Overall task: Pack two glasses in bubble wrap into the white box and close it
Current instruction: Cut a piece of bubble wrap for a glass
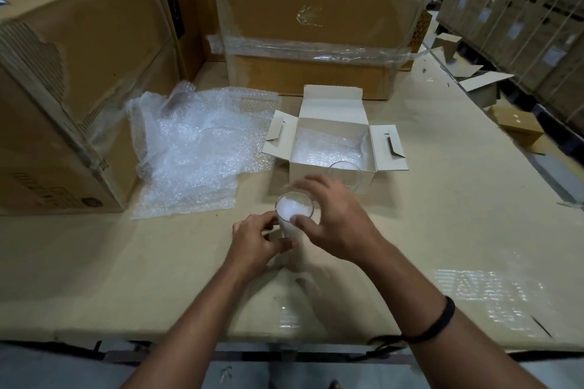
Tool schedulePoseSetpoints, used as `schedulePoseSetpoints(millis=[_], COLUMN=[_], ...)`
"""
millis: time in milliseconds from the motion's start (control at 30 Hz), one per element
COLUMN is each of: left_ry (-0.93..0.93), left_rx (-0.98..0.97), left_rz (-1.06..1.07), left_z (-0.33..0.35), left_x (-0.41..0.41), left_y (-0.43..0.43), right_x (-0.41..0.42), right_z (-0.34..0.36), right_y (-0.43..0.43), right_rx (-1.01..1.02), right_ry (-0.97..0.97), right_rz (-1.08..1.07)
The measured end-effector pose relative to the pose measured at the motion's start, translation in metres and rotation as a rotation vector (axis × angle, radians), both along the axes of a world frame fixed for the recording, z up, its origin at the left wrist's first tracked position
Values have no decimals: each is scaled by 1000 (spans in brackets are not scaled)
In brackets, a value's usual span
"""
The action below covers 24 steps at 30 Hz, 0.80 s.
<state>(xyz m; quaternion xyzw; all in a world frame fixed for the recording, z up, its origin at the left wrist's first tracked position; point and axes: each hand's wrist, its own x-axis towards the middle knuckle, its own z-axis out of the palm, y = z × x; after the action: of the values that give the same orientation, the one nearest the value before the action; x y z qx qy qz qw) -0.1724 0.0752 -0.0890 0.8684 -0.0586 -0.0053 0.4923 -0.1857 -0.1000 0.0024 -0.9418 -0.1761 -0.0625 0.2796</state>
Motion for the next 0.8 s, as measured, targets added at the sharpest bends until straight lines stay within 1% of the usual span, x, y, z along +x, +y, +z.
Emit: schedulePoseSetpoints(millis=[33, 100, 133, 200, 267, 333, 433, 533, 600, 700, 800], left_ry=[-4, -24, -33, -32, -33, -73, -126, -149, -134, -105, -92], left_rx=[1, 18, 29, 42, 66, 136, 249, 357, 466, 643, 690], left_rz=[3, 2, -5, -20, -28, -26, 0, 33, 68, 114, 115], left_z=[-1, -3, -4, -6, -6, -5, -3, -3, -1, 0, -6], left_x=[0, 2, 3, 5, 5, 4, 2, 9, 20, 35, 37], left_y=[0, 0, 0, -1, -1, -2, -4, -10, -16, -23, -22], right_x=[0, 0, 1, 6, 11, 14, 18, 35, 55, 99, 143], right_z=[-7, -19, -21, -23, -22, -23, -5, 33, 57, 71, 56], right_y=[-1, 1, 4, 8, 6, 2, -6, -23, -38, -63, -81], right_rx=[73, 147, 197, 291, 321, 363, 570, 837, 971, 1021, 987], right_ry=[45, 167, 199, 221, 235, 256, 293, 252, 233, 326, 492], right_rz=[-51, -104, -122, -161, -170, -170, -201, -223, -247, -304, -350])
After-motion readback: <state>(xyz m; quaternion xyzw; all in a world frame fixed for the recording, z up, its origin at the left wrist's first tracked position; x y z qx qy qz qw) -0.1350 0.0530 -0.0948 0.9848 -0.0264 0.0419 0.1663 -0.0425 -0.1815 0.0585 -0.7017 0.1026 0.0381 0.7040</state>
